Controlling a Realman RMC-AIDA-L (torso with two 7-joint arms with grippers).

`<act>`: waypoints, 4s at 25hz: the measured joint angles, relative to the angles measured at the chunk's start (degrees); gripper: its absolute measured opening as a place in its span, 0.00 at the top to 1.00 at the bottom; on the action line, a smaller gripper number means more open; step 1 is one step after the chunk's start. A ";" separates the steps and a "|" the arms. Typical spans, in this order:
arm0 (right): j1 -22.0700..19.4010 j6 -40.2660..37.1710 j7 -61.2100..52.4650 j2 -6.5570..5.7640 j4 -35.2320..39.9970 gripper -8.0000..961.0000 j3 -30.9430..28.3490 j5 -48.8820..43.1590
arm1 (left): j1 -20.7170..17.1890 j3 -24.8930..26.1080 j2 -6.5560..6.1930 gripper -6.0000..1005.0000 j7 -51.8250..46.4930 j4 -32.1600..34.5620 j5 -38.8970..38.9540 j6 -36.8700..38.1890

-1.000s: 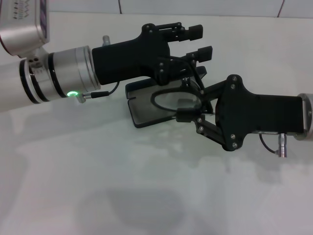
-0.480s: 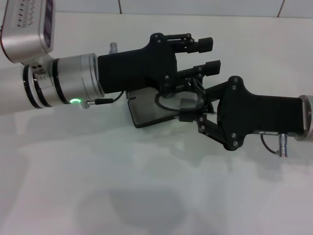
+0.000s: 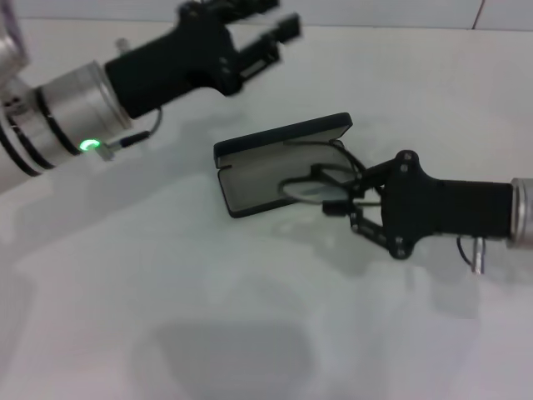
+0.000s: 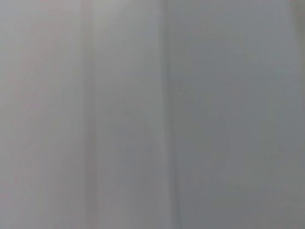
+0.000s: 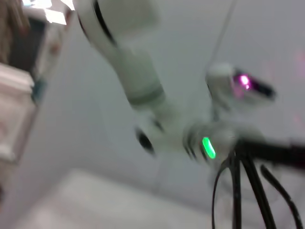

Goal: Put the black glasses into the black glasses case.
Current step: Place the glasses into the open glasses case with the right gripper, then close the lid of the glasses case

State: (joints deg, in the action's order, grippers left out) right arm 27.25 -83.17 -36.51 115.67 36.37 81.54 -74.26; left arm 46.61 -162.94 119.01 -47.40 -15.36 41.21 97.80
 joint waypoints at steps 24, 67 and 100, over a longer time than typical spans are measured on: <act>0.30 70.30 0.12 0.52 19.10 0.85 42.05 -0.96 | -2.49 -0.01 -0.28 0.52 0.03 -0.63 5.08 -3.02; -5.28 42.88 -9.40 -0.19 23.24 0.75 27.83 -1.08 | -2.78 -0.01 -0.45 0.52 -0.33 -0.63 4.66 -3.05; -7.79 -19.56 -21.24 -5.00 6.89 0.42 -18.12 -15.71 | 6.04 -0.09 0.64 0.52 -8.45 2.52 -18.24 -30.38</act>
State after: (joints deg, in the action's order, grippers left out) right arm 19.46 -102.73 -57.75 110.67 43.27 63.41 -89.97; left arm 52.65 -163.03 119.65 -55.85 -12.84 22.97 67.42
